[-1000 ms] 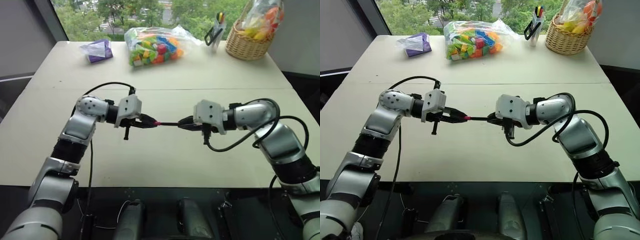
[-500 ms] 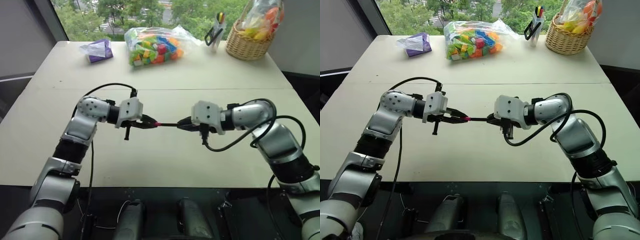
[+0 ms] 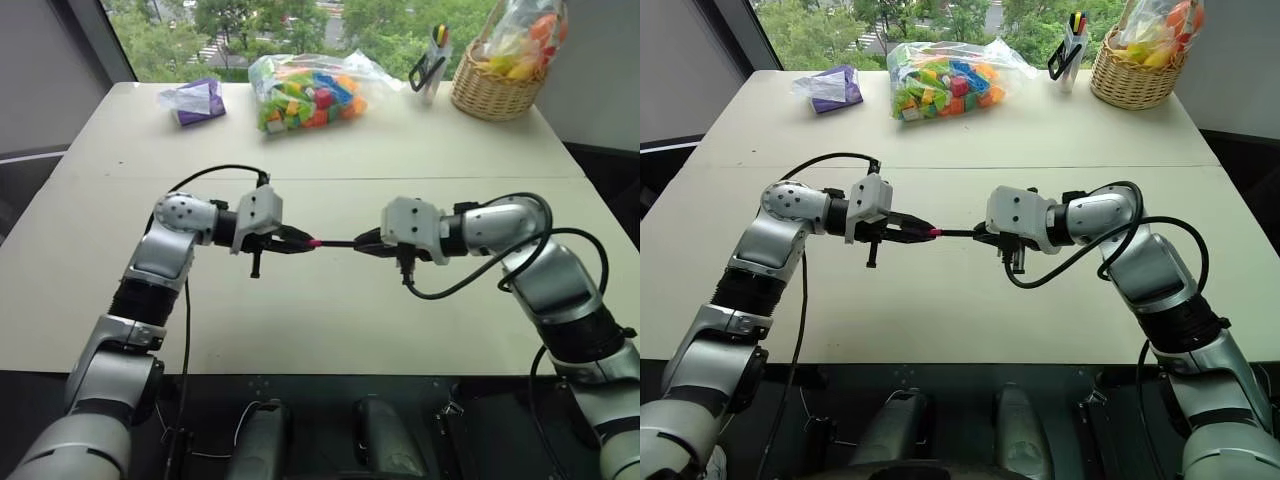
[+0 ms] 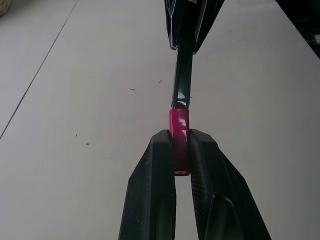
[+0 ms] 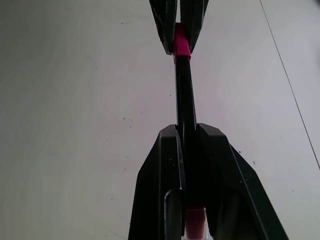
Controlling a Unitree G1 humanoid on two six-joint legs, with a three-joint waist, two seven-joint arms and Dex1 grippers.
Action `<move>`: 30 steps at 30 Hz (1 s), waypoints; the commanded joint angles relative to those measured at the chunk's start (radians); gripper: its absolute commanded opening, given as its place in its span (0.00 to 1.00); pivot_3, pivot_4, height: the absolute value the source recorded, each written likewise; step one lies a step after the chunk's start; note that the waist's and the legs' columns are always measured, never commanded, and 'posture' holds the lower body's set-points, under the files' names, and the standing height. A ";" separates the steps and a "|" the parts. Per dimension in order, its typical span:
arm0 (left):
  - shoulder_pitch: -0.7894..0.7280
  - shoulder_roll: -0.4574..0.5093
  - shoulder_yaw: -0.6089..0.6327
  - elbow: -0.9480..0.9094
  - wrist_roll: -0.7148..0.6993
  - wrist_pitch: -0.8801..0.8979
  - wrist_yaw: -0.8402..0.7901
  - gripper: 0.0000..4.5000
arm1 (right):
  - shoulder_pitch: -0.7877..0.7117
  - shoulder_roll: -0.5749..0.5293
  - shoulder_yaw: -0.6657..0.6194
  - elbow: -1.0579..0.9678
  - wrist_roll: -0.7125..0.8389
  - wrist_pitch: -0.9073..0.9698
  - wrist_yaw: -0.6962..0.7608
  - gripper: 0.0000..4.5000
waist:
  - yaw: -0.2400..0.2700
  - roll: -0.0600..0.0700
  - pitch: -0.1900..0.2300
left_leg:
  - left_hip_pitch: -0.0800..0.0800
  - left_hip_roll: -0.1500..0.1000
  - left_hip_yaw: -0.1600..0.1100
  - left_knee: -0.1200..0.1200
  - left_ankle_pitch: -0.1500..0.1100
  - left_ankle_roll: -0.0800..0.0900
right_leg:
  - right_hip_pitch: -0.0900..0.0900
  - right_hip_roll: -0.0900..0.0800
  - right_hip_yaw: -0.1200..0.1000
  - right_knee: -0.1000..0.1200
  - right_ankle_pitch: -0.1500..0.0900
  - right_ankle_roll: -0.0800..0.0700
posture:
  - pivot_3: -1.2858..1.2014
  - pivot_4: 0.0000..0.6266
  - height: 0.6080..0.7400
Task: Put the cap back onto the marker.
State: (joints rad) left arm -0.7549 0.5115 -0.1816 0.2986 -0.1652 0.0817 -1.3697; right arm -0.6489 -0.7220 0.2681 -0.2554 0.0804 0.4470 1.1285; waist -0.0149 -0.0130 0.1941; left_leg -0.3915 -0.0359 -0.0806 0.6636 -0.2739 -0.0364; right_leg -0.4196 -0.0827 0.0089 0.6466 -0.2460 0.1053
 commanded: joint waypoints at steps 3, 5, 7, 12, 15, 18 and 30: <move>-0.048 -0.033 0.002 -0.070 -0.039 -0.016 0.003 0.00 | -0.024 0.056 0.060 -0.063 0.035 -0.061 0.045 0.00 | 0.000 0.000 0.000 | 0.000 0.000 0.000 0.000 0.000 0.000 | 0.000 0.000 0.000 0.000 0.000 0.000 | 0.52 0.24 1.00; -0.051 -0.025 -0.010 -0.067 -0.018 -0.050 -0.007 0.00 | -0.024 0.057 0.065 -0.059 0.027 -0.067 0.049 0.00 | 0.000 0.000 0.000 | 0.000 0.000 0.000 0.000 0.000 0.000 | 0.000 0.000 0.000 0.000 0.000 0.000 | 0.52 0.24 1.00; -0.053 -0.018 -0.022 -0.058 0.006 -0.090 -0.013 0.00 | -0.023 0.058 0.066 -0.055 0.017 -0.074 0.055 0.00 | 0.000 0.000 0.000 | 0.000 0.000 0.000 0.000 0.000 0.000 | 0.000 0.000 0.000 0.000 0.000 0.000 | 0.52 0.24 1.00; -0.061 -0.019 -0.032 -0.035 0.051 -0.146 0.004 0.00 | -0.021 0.062 0.067 -0.050 0.006 -0.077 0.062 0.00 | 0.001 0.000 0.000 | 0.000 0.000 0.000 0.000 0.000 0.000 | 0.000 0.000 0.000 0.000 0.000 0.000 | 0.52 0.24 1.00; -0.064 -0.025 -0.032 -0.031 0.062 -0.158 0.013 0.00 | -0.020 0.062 0.068 -0.048 -0.001 -0.080 0.063 0.00 | 0.001 0.000 0.000 | 0.000 0.000 0.000 0.000 0.000 0.000 | 0.000 0.000 0.000 0.000 0.000 0.000 | 0.52 0.24 1.00; -0.065 -0.042 -0.020 -0.034 0.049 -0.155 0.025 0.00 | -0.020 0.067 0.067 -0.046 -0.005 -0.084 0.060 0.00 | 0.000 0.000 0.000 | 0.000 0.000 0.000 0.000 0.000 0.000 | 0.000 0.000 0.000 0.000 0.000 0.000 | 0.52 0.24 1.00; -0.067 -0.091 0.020 -0.041 -0.012 -0.152 0.005 0.00 | -0.017 0.077 0.047 -0.048 0.002 -0.117 0.074 0.00 | 0.000 0.000 0.000 | 0.000 0.000 0.000 0.000 0.000 0.000 | 0.000 0.000 0.000 0.000 0.000 0.000 | 0.52 0.24 1.00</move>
State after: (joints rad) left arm -0.7605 0.4882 -0.1662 0.3133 -0.0929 -0.0476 -1.3752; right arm -0.6489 -0.7051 0.2515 -0.2384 0.0224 0.3905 1.1632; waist -0.0147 -0.0130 0.1941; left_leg -0.3915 -0.0359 -0.0805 0.6636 -0.2739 -0.0365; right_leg -0.4197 -0.0827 0.0089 0.6466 -0.2460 0.1053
